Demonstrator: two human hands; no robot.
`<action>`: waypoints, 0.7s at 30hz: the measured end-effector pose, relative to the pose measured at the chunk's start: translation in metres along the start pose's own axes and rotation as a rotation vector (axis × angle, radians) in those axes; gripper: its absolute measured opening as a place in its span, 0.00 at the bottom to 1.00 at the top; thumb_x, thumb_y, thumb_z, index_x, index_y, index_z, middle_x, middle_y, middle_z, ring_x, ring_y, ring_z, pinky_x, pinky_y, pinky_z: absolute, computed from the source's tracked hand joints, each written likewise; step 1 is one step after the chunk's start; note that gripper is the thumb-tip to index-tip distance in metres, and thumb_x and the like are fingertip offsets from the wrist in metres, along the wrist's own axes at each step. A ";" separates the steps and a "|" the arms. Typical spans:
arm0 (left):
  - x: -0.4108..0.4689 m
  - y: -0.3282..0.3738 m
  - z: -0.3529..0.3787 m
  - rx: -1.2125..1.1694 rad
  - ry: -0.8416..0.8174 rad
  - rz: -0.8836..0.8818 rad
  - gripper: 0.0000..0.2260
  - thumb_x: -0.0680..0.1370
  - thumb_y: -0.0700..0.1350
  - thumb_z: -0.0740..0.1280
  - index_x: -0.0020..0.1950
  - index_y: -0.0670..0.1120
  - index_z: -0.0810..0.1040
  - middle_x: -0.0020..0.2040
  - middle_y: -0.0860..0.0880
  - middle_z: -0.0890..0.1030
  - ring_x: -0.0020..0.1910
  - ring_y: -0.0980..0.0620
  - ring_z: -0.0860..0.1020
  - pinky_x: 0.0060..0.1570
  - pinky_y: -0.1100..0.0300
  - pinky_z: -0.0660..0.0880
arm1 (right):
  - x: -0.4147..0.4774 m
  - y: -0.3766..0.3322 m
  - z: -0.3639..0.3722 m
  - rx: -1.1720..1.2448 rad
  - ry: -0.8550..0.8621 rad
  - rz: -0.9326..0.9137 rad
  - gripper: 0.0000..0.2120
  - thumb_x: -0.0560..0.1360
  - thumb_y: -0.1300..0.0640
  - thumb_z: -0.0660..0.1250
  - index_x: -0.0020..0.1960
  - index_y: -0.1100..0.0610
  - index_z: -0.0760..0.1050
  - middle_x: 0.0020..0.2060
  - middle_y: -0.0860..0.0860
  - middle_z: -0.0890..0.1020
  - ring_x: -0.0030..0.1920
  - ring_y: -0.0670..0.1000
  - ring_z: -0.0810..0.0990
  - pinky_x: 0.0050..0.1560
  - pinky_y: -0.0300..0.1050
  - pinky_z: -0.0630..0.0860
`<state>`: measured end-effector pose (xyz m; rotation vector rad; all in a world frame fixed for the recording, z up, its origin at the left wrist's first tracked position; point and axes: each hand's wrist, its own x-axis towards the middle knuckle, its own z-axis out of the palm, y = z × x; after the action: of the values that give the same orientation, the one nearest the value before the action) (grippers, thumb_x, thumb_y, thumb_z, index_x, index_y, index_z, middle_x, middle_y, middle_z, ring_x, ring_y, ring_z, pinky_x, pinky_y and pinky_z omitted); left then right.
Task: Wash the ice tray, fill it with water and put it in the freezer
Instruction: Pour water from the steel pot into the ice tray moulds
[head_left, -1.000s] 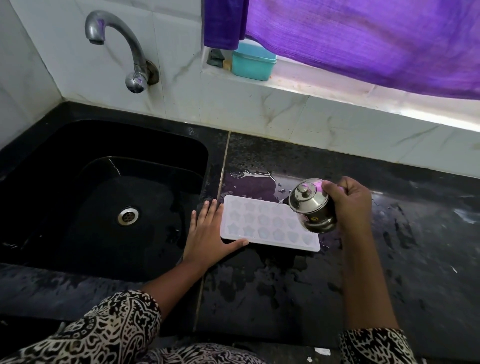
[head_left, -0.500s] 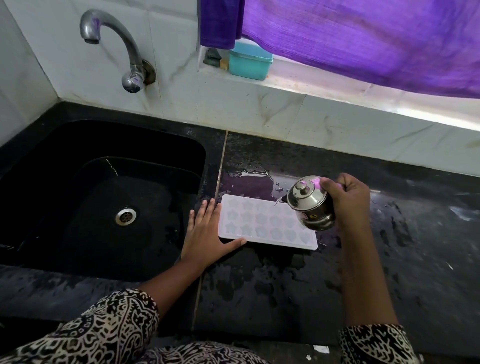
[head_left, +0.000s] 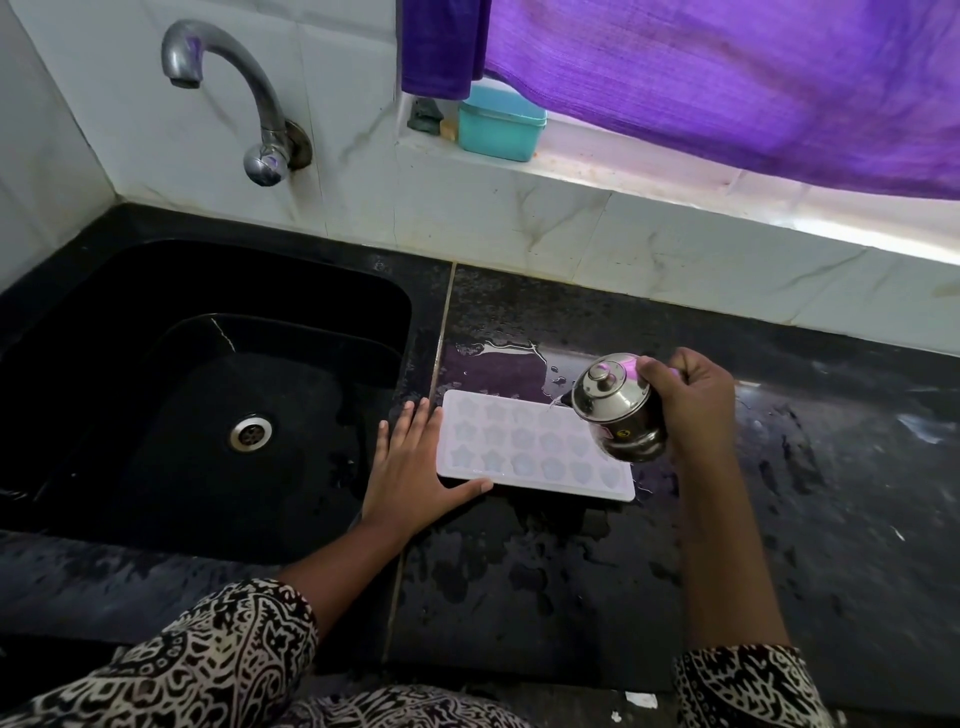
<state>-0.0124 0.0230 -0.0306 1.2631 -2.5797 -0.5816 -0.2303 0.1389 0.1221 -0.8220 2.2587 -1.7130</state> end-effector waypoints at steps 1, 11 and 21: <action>0.000 0.000 0.000 0.001 -0.002 0.001 0.57 0.60 0.81 0.48 0.80 0.47 0.49 0.81 0.50 0.48 0.79 0.52 0.42 0.75 0.51 0.35 | 0.000 0.000 0.000 0.004 0.001 -0.002 0.19 0.71 0.63 0.68 0.30 0.54 0.61 0.26 0.50 0.66 0.28 0.46 0.63 0.24 0.32 0.65; -0.001 0.000 -0.001 0.026 -0.016 0.000 0.56 0.61 0.81 0.48 0.80 0.47 0.48 0.81 0.50 0.47 0.79 0.53 0.40 0.74 0.51 0.34 | 0.000 0.001 0.001 0.010 0.009 -0.015 0.18 0.71 0.62 0.68 0.31 0.54 0.61 0.27 0.51 0.66 0.28 0.46 0.64 0.24 0.31 0.65; -0.001 0.000 -0.001 0.009 -0.012 0.002 0.56 0.61 0.81 0.49 0.80 0.48 0.48 0.81 0.50 0.47 0.79 0.53 0.40 0.74 0.51 0.34 | 0.003 0.000 0.001 0.036 0.022 -0.017 0.18 0.71 0.63 0.68 0.31 0.55 0.62 0.27 0.51 0.67 0.27 0.45 0.64 0.25 0.30 0.66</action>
<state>-0.0116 0.0235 -0.0297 1.2629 -2.5960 -0.5793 -0.2321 0.1362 0.1219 -0.8205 2.2346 -1.7732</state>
